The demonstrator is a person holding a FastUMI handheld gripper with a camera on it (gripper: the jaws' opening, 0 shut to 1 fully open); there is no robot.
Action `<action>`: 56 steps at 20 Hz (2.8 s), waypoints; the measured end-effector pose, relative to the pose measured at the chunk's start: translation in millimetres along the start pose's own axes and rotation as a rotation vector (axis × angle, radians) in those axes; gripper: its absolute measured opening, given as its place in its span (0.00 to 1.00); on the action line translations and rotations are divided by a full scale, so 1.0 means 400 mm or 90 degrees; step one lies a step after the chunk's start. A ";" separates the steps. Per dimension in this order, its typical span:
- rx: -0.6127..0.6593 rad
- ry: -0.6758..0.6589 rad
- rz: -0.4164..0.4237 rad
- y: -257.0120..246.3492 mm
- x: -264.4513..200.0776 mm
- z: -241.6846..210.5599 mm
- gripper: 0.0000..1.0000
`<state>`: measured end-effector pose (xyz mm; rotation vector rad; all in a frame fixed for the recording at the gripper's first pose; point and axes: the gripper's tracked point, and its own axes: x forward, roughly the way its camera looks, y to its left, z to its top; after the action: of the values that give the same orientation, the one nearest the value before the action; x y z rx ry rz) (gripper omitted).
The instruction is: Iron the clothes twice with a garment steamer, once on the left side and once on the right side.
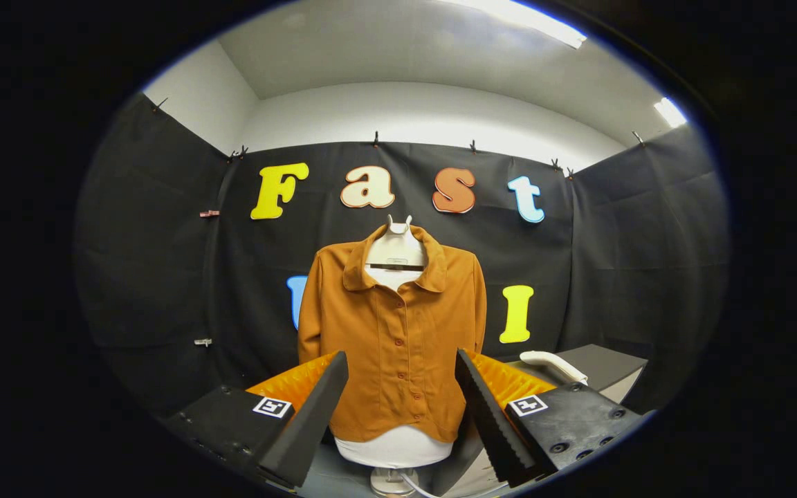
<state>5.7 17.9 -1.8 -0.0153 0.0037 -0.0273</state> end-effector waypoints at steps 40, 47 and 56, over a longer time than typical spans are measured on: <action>0.007 0.112 -0.112 -0.790 0.576 -0.197 0.98; 0.020 0.184 -0.118 -0.924 0.666 -0.312 0.98; 0.039 0.338 -0.135 -1.036 0.699 -0.519 0.99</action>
<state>273.2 -407.2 -203.9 0.0532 0.5318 -0.2426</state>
